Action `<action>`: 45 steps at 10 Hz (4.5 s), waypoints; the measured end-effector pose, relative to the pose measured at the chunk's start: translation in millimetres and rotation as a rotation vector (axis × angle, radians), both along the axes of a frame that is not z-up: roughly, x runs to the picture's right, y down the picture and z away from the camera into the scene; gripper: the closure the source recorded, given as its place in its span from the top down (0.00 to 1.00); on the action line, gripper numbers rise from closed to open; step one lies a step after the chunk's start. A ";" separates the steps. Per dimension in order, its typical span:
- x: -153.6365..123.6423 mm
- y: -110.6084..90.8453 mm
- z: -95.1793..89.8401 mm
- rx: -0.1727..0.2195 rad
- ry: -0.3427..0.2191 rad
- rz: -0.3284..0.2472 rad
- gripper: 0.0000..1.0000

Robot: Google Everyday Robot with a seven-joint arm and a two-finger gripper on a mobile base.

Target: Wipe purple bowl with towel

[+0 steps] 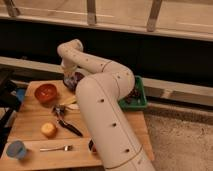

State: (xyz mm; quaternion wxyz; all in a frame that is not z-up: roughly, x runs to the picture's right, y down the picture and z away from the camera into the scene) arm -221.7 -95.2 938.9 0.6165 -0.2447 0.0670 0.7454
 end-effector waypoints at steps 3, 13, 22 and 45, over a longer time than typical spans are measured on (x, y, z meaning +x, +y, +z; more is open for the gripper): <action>30.8 17.3 -13.5 -0.046 0.048 0.008 0.00; -16.5 -10.2 12.0 -0.016 -0.044 0.031 0.00; 39.8 24.1 -1.8 -0.100 0.060 0.041 0.00; 33.8 11.2 -14.3 -0.007 -0.020 -0.138 0.00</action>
